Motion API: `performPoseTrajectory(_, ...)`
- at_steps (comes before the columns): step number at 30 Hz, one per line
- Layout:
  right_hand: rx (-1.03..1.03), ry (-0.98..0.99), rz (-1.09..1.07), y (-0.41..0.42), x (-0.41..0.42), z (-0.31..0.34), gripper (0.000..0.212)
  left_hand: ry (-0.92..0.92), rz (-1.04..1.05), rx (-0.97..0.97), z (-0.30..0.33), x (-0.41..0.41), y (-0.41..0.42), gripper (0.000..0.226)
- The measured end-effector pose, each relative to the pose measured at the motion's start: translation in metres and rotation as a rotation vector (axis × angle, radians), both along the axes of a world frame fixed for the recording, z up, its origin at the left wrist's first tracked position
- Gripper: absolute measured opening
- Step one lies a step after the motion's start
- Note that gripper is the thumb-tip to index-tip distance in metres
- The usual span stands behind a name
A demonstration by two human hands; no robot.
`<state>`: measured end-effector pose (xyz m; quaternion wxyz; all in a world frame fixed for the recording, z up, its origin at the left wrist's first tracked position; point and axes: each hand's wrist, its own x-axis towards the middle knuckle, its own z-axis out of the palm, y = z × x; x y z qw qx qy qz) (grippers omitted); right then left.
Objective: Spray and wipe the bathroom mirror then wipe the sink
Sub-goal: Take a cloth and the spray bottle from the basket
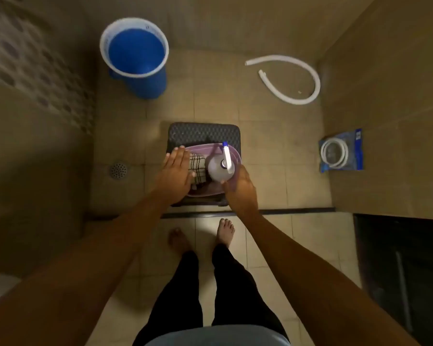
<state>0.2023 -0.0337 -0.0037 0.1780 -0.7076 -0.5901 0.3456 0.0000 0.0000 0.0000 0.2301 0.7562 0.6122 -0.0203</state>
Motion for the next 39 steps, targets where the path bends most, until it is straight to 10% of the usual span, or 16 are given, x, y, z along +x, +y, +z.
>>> performPoseTrajectory(26, -0.320, 0.274, -0.386, 0.056, -0.012, -0.098, 0.057, 0.658, -0.345, -0.188, -0.073, 0.070, 0.089, 0.029)
performPoseTrajectory(39, -0.378, 0.350, -0.471, 0.062, -0.013, -0.102, 0.060, 0.572, -0.364, -0.252, -0.087, 0.065, 0.090, 0.029)
